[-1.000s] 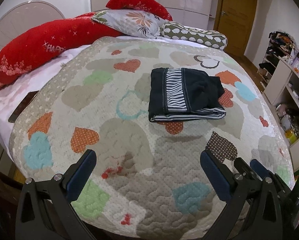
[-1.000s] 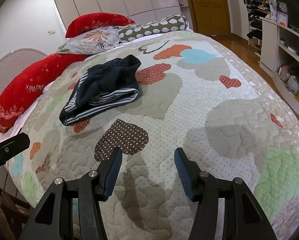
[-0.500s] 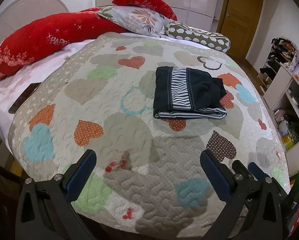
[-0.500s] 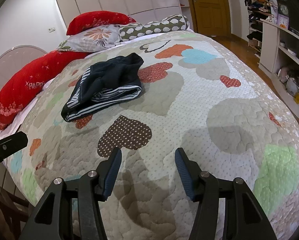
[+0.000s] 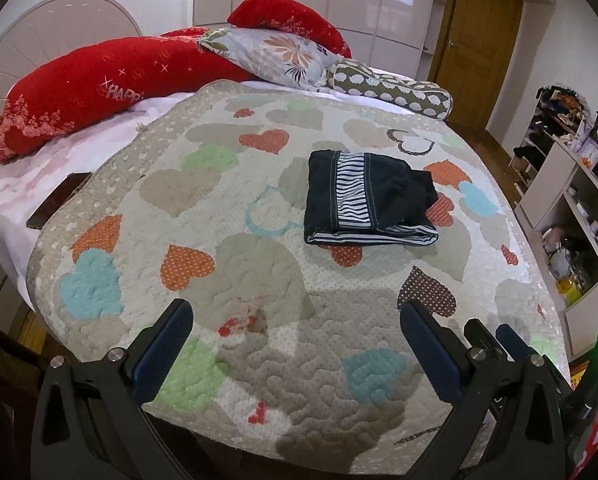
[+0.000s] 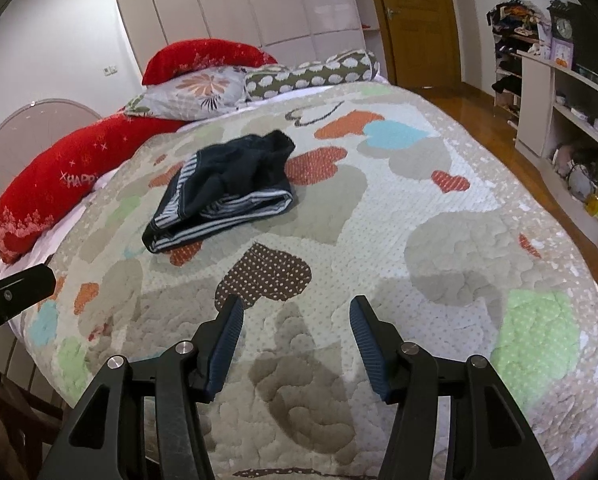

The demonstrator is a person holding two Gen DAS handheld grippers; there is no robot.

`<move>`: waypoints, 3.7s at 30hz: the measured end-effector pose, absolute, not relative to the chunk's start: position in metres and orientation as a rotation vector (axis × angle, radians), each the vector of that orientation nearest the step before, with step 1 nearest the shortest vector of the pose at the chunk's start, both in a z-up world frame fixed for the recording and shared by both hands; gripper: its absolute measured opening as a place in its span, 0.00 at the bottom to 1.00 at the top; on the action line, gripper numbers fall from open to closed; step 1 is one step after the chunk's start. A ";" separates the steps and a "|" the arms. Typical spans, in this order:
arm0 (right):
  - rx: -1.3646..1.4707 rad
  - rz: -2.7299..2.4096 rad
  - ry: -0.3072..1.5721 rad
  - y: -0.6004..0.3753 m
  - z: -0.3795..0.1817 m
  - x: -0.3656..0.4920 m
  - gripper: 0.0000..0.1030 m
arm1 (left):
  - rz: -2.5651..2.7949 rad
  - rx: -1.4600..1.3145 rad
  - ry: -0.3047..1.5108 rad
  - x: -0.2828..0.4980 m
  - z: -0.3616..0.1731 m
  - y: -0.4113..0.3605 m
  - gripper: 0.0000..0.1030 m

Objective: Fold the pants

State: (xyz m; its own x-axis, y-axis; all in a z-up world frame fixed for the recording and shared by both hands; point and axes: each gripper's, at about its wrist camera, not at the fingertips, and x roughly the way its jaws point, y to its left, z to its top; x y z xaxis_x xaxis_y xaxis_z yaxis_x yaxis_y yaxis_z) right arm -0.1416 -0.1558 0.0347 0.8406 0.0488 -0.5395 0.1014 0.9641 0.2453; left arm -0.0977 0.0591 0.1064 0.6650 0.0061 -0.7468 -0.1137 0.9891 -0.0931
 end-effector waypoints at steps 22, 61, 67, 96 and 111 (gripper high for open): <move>0.498 0.237 0.653 -0.200 0.063 -0.021 0.71 | -0.185 -0.344 1.035 0.067 0.054 0.094 1.00; 0.471 0.255 0.740 -0.168 0.072 0.144 0.29 | -0.032 -0.313 0.989 0.108 0.060 0.114 0.63; 0.483 0.268 0.653 -0.191 0.099 0.092 0.39 | 0.006 -0.192 0.855 0.052 0.087 0.098 0.74; 0.213 0.060 0.531 -0.136 0.079 -0.114 0.54 | 0.082 -0.111 0.744 -0.081 0.131 0.058 0.86; 0.165 0.053 0.540 -0.127 0.073 -0.120 0.55 | 0.068 -0.098 0.767 -0.081 0.129 0.049 0.86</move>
State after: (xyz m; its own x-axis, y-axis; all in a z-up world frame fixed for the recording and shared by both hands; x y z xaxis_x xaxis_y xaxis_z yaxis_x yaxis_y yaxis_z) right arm -0.1199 -0.1270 0.0734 0.8567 0.0931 -0.5074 -0.0064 0.9854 0.1698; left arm -0.0814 0.0488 0.1286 0.7183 0.0258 -0.6952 -0.0970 0.9933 -0.0634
